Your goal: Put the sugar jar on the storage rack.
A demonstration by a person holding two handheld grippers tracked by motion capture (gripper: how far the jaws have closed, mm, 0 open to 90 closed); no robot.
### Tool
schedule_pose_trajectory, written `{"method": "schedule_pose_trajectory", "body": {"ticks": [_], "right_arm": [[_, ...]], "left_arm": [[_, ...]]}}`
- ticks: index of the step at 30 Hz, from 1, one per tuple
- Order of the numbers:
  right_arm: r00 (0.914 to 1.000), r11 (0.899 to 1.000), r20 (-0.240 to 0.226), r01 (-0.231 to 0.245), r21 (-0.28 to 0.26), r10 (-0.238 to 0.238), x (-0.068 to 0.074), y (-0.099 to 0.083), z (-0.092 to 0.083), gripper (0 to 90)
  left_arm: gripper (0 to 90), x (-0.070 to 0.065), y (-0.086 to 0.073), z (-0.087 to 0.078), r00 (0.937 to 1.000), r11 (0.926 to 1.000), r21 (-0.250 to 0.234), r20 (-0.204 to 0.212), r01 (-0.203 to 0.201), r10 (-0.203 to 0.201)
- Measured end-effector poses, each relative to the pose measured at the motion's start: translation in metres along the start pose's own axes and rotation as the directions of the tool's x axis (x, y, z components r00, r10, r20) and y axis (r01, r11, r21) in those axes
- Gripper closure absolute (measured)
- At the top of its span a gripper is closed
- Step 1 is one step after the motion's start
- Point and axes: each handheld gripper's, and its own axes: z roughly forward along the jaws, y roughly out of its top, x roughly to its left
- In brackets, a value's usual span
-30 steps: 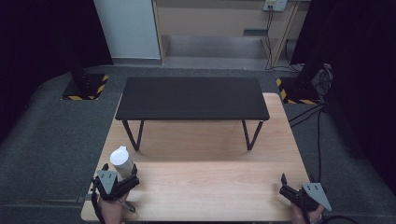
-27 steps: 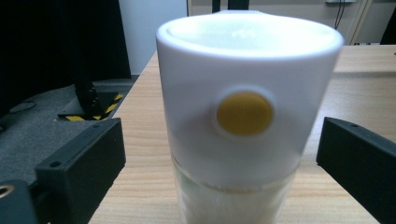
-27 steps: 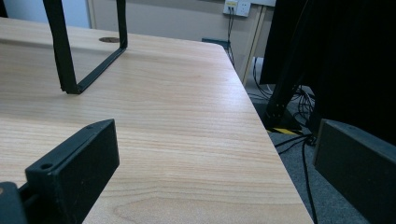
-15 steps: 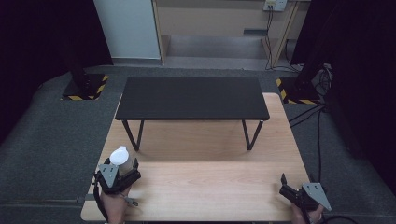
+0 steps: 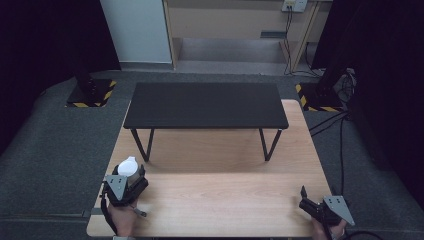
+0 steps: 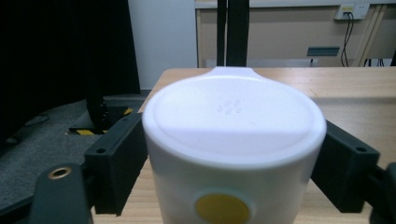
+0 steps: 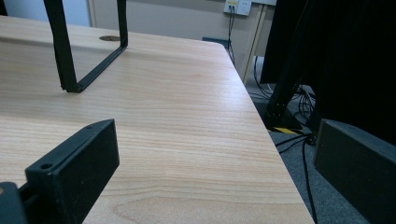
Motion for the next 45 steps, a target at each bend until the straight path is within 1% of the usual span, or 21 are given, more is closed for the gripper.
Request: {"method": "schedule_pose_trajectory", "body": {"ticks": [2,6,9,11,19,25,28,31,32,36,40,45], "right_arm": [[1.0000,1.000,0.000,0.000,0.000,0.000,0.000,0.000,0.000,0.5],[1.0000,1.000,0.000,0.003,-0.001,-0.003,0.000,0.000,0.000,0.5],[1.0000,1.000,0.000,0.000,0.000,0.000,0.000,0.000,0.000,0.5],[1.0000,1.000,0.000,0.000,0.000,0.000,0.000,0.000,0.000,0.5],[1.0000,1.000,0.000,0.003,0.001,-0.003,0.000,0.000,0.000,0.5],[1.0000,1.000,-0.001,0.004,0.003,-0.004,0.000,0.001,0.000,0.5],[1.0000,1.000,0.000,0.004,0.004,-0.004,0.000,0.001,0.000,0.5],[1.0000,1.000,-0.001,0.006,0.008,-0.006,0.000,0.001,0.001,0.5],[1.0000,1.000,-0.001,0.006,0.008,-0.006,0.000,0.001,0.001,0.5],[1.0000,1.000,-0.001,0.002,0.005,-0.002,0.000,0.001,0.001,0.5],[1.0000,1.000,-0.002,0.000,0.004,0.000,0.000,0.001,0.000,0.5],[1.0000,1.000,-0.002,-0.006,0.001,0.006,0.000,0.000,0.000,0.5]], "left_arm": [[22.2,-0.001,0.000,-0.001,1.0000,1.0000,-0.005,-0.005,0.000,0.000],[24.5,-0.001,-0.001,-0.002,1.0000,0.9999,-0.011,-0.002,-0.003,0.003],[28.9,-0.003,-0.002,-0.003,1.0000,0.9999,-0.015,-0.002,-0.005,0.005],[29.1,-0.002,-0.003,-0.003,1.0000,0.9998,-0.019,0.000,0.005,-0.005],[29.5,-0.003,-0.005,-0.003,0.9999,0.9996,-0.026,-0.006,0.013,-0.013],[29.7,-0.004,-0.004,-0.003,0.9999,0.9996,-0.023,-0.009,0.014,-0.014],[29.8,-0.003,-0.003,-0.003,0.9999,0.9997,-0.020,-0.003,0.013,-0.013],[29.8,-0.002,0.003,-0.003,0.9999,1.0000,-0.008,0.016,0.000,0.000],[29.8,-0.002,0.003,-0.003,0.9999,1.0000,-0.008,0.016,0.000,0.000],[29.8,-0.003,0.009,-0.006,0.9996,0.9996,-0.027,0.028,-0.007,0.007],[29.8,-0.004,0.023,-0.009,0.9993,0.9994,-0.034,0.037,-0.008,0.009],[29.8,-0.007,0.043,-0.015,0.9986,0.9996,-0.027,0.053,-0.006,0.007]]}}
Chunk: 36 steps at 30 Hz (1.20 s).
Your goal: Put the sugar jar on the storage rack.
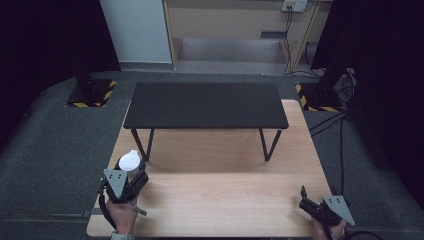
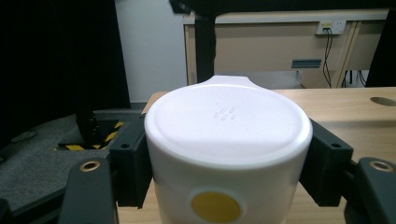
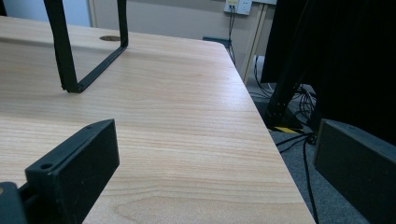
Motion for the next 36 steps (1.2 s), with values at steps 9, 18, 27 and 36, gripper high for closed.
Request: {"method": "schedule_pose_trajectory", "body": {"ticks": [9,18,27,36], "right_arm": [[1.0000,1.000,-0.001,-0.008,-0.010,0.008,-0.001,-0.001,-0.001,0.5],[0.9999,1.000,-0.001,-0.012,-0.015,0.012,-0.001,-0.002,-0.001,0.5],[0.9999,1.000,0.000,-0.016,-0.013,0.016,-0.001,-0.002,-0.001,0.5],[0.9999,1.000,0.000,-0.015,-0.011,0.015,-0.001,-0.002,-0.001,0.5]], "left_arm": [[29.7,-0.007,0.029,-0.007,0.9994,0.9996,-0.025,0.033,-0.011,0.012],[29.8,-0.014,0.051,-0.007,0.9983,0.9996,-0.028,0.058,-0.008,0.009],[29.8,-0.018,0.069,-0.006,0.9974,0.9993,-0.037,0.071,-0.007,0.010],[29.7,-0.022,0.091,-0.006,0.9971,0.9993,-0.035,0.076,0.008,-0.006]]}}
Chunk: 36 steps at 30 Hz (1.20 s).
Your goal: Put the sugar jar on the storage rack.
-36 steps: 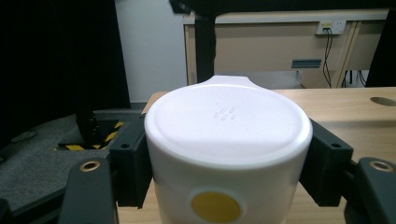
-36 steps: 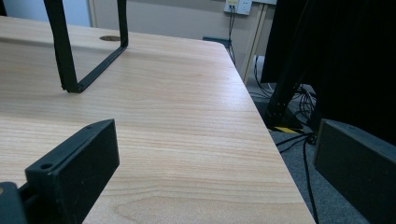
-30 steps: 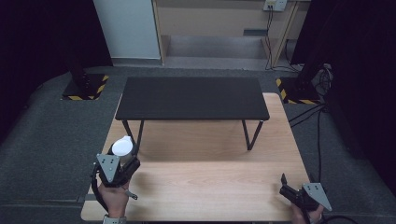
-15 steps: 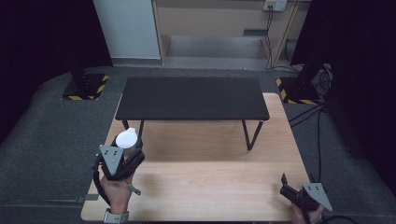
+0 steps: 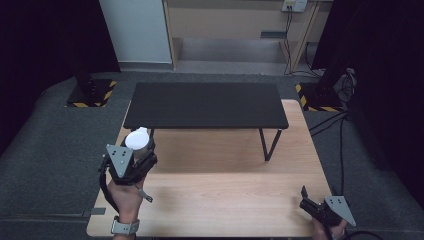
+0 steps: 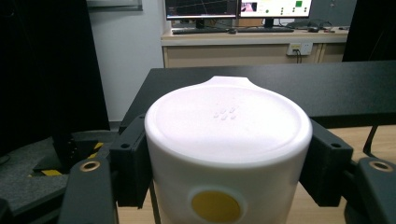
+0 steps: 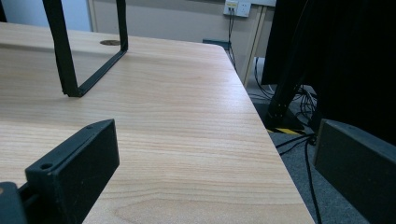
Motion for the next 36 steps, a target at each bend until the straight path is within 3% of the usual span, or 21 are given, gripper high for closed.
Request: {"method": "schedule_pose_trajectory", "body": {"ticks": [11,36], "right_arm": [[1.0000,1.000,0.000,-0.007,-0.002,0.007,0.000,0.000,0.000,0.5],[0.9999,1.000,0.000,-0.010,-0.009,0.010,-0.001,-0.001,-0.001,0.5]], "left_arm": [[29.7,-0.003,0.020,0.005,0.9998,0.9998,-0.009,0.010,0.019,-0.018],[29.7,-0.011,0.072,0.035,0.9996,0.9996,-0.028,0.026,-0.007,0.008]]}}
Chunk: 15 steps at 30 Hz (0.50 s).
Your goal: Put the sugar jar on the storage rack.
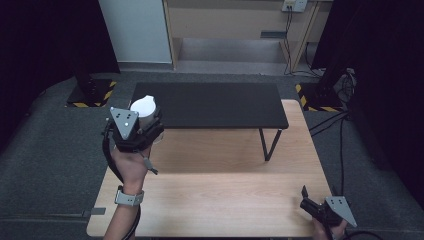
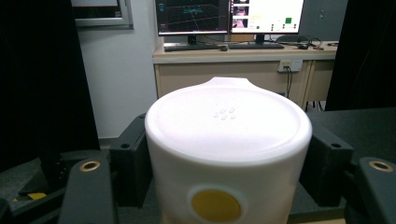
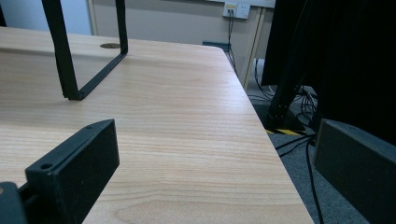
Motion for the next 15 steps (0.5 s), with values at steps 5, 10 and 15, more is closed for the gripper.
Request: {"method": "schedule_pose_trajectory", "body": {"ticks": [5,10,15], "right_arm": [[1.0000,1.000,0.000,0.003,-0.001,-0.003,0.000,0.000,0.000,0.5],[0.9999,1.000,-0.003,0.011,0.001,-0.011,0.000,0.000,0.000,0.5],[0.9999,1.000,-0.003,0.015,0.001,-0.015,0.001,0.000,0.000,0.5]], "left_arm": [[29.8,0.000,0.005,0.009,1.0000,1.0000,-0.007,0.000,-0.003,0.003],[29.8,0.001,0.007,0.019,0.9997,0.9998,-0.004,0.016,0.017,-0.017],[29.8,-0.002,0.008,0.032,0.9998,0.9998,-0.008,0.007,0.017,-0.016]]}}
